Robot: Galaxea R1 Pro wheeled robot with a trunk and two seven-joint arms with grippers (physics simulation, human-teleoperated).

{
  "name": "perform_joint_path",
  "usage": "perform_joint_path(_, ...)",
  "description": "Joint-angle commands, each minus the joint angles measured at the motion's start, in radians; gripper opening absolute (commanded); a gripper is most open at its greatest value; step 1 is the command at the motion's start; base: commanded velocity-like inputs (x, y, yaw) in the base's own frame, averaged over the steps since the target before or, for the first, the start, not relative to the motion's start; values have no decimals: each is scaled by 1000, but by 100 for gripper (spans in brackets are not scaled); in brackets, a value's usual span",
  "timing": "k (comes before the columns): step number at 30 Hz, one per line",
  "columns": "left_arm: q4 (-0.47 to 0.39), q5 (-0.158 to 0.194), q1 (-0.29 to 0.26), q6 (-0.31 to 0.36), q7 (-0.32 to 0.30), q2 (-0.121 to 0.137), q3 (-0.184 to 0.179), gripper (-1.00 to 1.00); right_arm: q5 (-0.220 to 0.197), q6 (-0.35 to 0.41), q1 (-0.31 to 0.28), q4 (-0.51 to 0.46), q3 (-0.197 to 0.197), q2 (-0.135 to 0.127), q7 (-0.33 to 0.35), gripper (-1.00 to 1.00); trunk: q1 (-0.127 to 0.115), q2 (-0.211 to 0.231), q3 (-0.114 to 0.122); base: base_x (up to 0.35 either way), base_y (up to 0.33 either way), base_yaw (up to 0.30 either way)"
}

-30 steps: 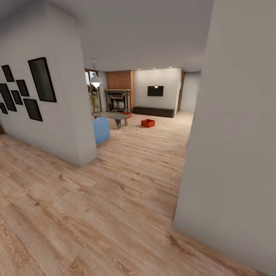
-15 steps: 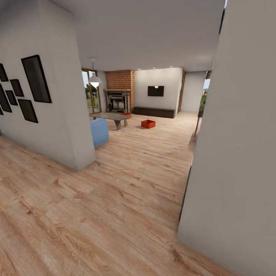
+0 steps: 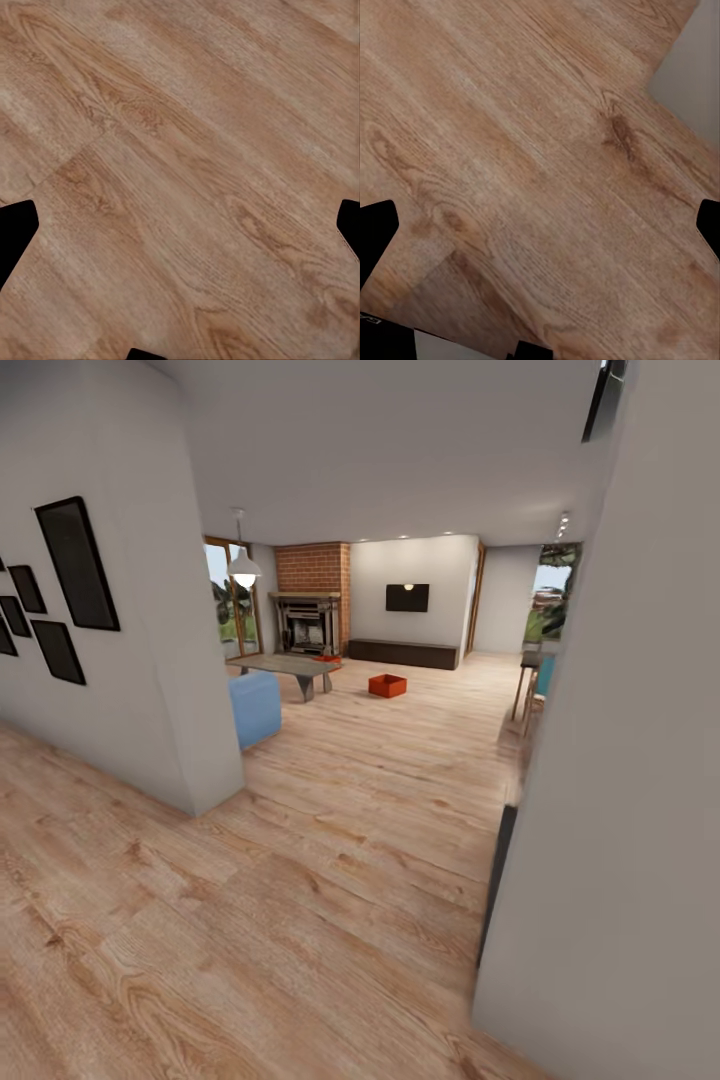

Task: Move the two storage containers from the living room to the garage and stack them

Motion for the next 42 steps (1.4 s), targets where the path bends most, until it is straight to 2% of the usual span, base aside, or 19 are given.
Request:
perform_joint_path(1, 0, 8, 0, -3, 0, 0, -4, 100, 0, -1, 0, -2, 0, 0, 3, 100, 1, 0, -1, 325, 0, 0)
perform_joint_path(33, 0, 10, 0, -3, 0, -3, -4, 100, 2, -1, 0, -2, 0, 0, 3, 100, 1, 0, -1, 317, 147, 0)
perform_joint_path(42, 0, 9, 0, -3, 0, -2, -4, 100, 1, 2, 0, -2, 3, 0, 7, 100, 1, 0, -1, 317, 23, 0)
